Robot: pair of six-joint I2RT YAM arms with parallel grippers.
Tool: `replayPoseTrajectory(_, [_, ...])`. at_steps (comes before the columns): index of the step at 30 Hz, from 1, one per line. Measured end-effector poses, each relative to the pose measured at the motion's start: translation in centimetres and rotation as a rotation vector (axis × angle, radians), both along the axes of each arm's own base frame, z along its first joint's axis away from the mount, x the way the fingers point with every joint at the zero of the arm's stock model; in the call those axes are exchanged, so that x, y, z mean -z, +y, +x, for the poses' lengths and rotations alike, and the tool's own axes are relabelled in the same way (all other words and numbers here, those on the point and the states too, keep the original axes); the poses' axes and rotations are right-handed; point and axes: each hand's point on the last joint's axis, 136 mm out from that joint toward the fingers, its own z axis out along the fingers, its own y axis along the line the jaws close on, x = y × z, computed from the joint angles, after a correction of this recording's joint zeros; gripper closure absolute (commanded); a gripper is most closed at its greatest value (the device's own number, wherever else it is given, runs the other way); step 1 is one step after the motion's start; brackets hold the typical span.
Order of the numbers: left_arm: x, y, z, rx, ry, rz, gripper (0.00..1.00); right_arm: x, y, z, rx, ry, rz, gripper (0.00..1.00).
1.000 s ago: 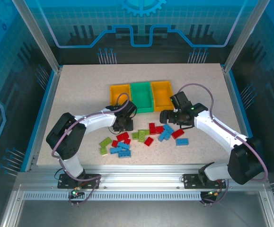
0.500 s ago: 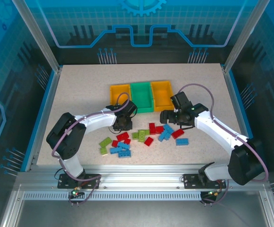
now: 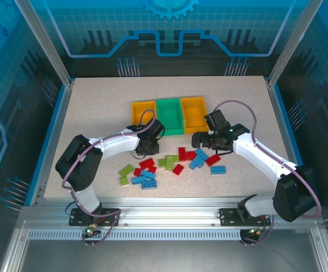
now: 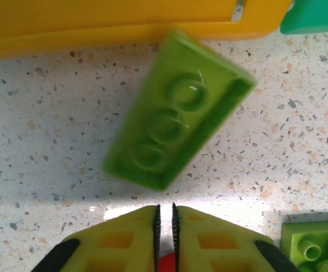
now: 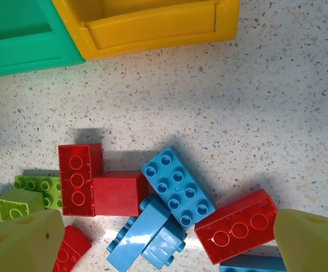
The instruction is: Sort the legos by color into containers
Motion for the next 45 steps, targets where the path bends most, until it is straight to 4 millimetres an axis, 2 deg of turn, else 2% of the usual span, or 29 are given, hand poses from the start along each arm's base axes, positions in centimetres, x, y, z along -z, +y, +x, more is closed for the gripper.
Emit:
replayPoseTrajectory(4, [-0.9, 0.3, 0.1, -0.008, -0.022, 0.003, 0.57, 0.0, 0.5, -0.3, -0.02, 0.002, -0.005, 0.04])
replayPoseTrajectory(8, [-2.8, 0.4, 0.5, -0.011, -0.075, -0.012, 0.41, -0.3, 2.2, -1.1, -0.073, -0.002, -0.003, 0.04])
replayPoseTrajectory(11, [-3.5, 0.5, 0.7, 0.007, -0.099, -0.003, 0.3, -0.4, 3.4, -1.3, -0.098, 0.0, 0.0, 0.04])
replayPoseTrajectory(16, [-2.5, 0.6, 0.7, 0.08, -0.082, 0.041, 0.2, 0.6, 4.0, -1.6, -0.109, 0.033, -0.015, 0.04])
replayPoseTrajectory(23, [-0.7, 0.7, 1.5, 0.129, -0.022, 0.061, 0.02, 0.5, 3.8, -1.5, -0.102, 0.029, -0.028, 0.03])
replayPoseTrajectory(26, [-0.6, 0.5, 1.6, 0.126, -0.01, 0.042, 0.01, 0.6, 3.8, -1.5, -0.102, 0.032, -0.031, 0.03])
replayPoseTrajectory(32, [-0.1, -1.1, 2.5, 0.087, 0.019, -0.014, 0.01, 0.9, 3.8, -1.3, -0.099, 0.039, -0.04, 0.03])
replayPoseTrajectory(41, [0.7, -1.4, 2.3, -0.091, 0.07, -0.071, 0.01, 0.9, 3.2, -0.7, -0.076, 0.035, -0.033, 0.03])
replayPoseTrajectory(45, [0.8, -1.9, 3.0, -0.156, 0.082, -0.084, 0.01, 0.7, 3.3, -0.3, -0.074, 0.026, -0.01, 0.03])
